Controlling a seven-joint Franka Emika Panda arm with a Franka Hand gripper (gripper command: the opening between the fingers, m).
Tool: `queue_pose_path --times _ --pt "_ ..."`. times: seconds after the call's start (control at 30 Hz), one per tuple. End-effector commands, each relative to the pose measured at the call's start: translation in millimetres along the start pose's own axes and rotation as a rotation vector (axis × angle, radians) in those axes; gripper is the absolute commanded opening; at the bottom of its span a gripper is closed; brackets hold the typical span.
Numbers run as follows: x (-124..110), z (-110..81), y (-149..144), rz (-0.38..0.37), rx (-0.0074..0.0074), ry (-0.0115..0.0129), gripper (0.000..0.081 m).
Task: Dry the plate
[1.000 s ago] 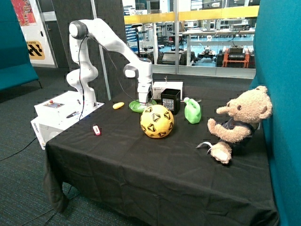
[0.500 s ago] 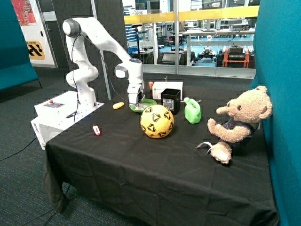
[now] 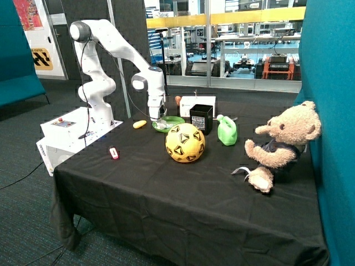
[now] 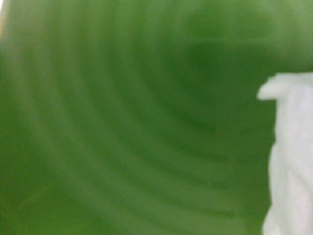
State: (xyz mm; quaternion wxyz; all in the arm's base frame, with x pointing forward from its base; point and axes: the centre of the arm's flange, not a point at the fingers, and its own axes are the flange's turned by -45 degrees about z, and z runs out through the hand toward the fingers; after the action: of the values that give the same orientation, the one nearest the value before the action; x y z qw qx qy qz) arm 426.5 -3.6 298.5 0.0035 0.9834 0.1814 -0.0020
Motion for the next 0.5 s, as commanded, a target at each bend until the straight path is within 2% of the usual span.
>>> queue_pose_path --times 0.0,0.13,0.23,0.47 --pt "0.0 -2.4 -42.0 -0.084 0.0059 0.0055 0.0000" --pt "4.4 -2.0 -63.0 -0.122 0.0058 0.0057 0.0000" --pt "15.1 -0.3 -73.3 -0.118 0.0058 0.0056 0.0000" --pt "44.2 1.2 -71.0 -0.090 0.0059 0.0056 0.0000"
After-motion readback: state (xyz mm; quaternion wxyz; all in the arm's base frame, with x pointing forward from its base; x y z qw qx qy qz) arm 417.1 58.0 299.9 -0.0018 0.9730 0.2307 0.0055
